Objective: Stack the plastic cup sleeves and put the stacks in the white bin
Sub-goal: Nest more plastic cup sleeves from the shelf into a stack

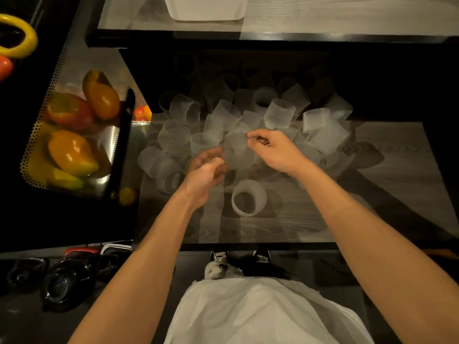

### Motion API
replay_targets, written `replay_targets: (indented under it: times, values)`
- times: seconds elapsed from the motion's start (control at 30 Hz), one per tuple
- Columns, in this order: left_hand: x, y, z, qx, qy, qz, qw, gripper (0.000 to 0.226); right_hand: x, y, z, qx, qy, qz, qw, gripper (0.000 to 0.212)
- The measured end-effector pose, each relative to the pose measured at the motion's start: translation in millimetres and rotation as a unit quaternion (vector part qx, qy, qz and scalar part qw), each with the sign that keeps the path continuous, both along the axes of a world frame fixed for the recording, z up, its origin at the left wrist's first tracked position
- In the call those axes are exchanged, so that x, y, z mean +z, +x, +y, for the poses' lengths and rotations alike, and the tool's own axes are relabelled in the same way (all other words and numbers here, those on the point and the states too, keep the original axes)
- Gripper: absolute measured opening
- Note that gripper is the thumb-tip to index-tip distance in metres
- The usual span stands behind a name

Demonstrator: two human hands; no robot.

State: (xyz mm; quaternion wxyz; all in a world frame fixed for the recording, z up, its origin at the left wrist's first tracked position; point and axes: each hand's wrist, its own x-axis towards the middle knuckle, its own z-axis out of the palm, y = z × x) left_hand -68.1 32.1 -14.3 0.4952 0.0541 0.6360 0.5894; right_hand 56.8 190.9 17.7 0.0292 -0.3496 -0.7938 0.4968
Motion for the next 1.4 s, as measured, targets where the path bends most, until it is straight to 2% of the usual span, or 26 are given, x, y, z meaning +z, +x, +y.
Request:
replay_targets:
  times: [0.1, 0.27, 0.47, 0.6, 0.87, 1.0, 1.13, 1.3, 1.4]
  values:
    - [13, -2, -1, -0.024, 0.039, 0.027, 0.999, 0.022, 12, 15, -3, -0.015, -0.016, 0.016, 1.0, 0.022]
    - [21, 8, -6, -0.094, 0.053, 0.061, 0.992, 0.024, 20, 40, -18, -0.014, -0.039, 0.024, 0.999, 0.017]
    - [17, 16, -20, -0.145, 0.038, 0.059, 0.987, 0.016, 17, 61, -31, 0.03, -0.064, -0.017, 0.997, 0.017]
    - [13, 22, -25, -0.154, 0.012, 0.074, 0.985, 0.02, 15, 67, -39, 0.047, -0.065, -0.032, 0.996, 0.015]
    - [7, 22, -36, -0.174, 0.004, 0.099, 0.98, 0.018, 6, 71, -48, 0.06, -0.02, -0.048, 0.997, 0.006]
    - [-3, 23, -43, -0.192, -0.043, 0.164, 0.967, 0.017, -10, 72, -49, 0.079, 0.055, -0.091, 0.991, 0.005]
    - [-9, 18, -49, -0.178, -0.052, 0.18, 0.966, 0.021, -15, 65, -43, 0.055, 0.06, -0.123, 0.989, 0.01]
    - [-17, -3, -50, -0.068, -0.078, 0.18, 0.978, 0.029, -5, 32, -44, -0.028, 0.046, -0.069, 0.996, 0.004]
    - [-19, -21, -44, -0.006, -0.084, 0.224, 0.971, 0.032, -6, -6, -46, -0.033, -0.022, -0.033, 0.999, 0.011]
